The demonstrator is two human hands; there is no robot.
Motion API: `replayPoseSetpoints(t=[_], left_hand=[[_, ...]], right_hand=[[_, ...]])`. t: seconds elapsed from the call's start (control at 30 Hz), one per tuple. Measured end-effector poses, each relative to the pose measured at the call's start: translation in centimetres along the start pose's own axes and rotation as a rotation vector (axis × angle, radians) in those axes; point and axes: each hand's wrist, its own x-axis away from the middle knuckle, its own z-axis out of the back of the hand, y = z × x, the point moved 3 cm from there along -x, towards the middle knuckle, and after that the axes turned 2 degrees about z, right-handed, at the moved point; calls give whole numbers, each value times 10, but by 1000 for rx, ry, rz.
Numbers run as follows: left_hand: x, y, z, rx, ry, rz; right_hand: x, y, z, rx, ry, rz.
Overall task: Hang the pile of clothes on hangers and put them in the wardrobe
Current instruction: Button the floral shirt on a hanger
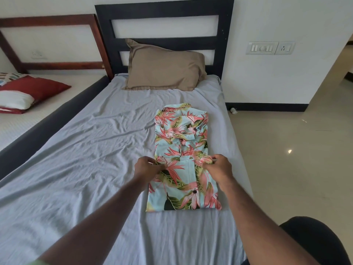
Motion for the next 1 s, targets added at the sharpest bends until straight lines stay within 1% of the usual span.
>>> replayPoseSetpoints(t=[0.03,0.1,0.13,0.2,0.3,0.37,0.47,0.53,0.6,0.63,0.73,0.8,0.9,1.0], left_hand=[[-2,0,-2,-29,-6,8],[-4,-1,-6,-132,-86,2],[-5,-2,-8,-187,-124,-3],[-7,-2,-9,-284,-146,-13],[-13,-1,-12,-322,-145,-11],[-16,-1,-13,-247,-165,12],[-18,5,-13,-54,-241,-4],[-18,11,-14,125,-332,-6],[-15,11,-16,320,-429,38],[-15,8,-17,392,-453,62],[-13,-4,-21,488,-468,100],[-11,-8,-20,552,-489,102],[-9,-2,-19,651,-540,97],[-9,4,-21,688,-537,64]], right_hand=[[-2,-1,-1,25,43,3],[-3,-3,-1,64,80,29],[-3,-2,-2,77,65,40],[-1,0,-3,91,33,45],[-1,3,-4,76,-13,14],[0,1,-4,54,-63,44],[-1,-5,-2,-18,-122,111],[-4,-6,-2,-47,-179,96],[-5,-5,-3,-63,-231,48],[-5,-5,-4,-46,-242,39],[-3,-5,-8,11,-241,42],[-2,-3,-10,-29,-230,68],[2,-4,-7,-93,-159,166],[7,-8,-8,-156,-119,239]])
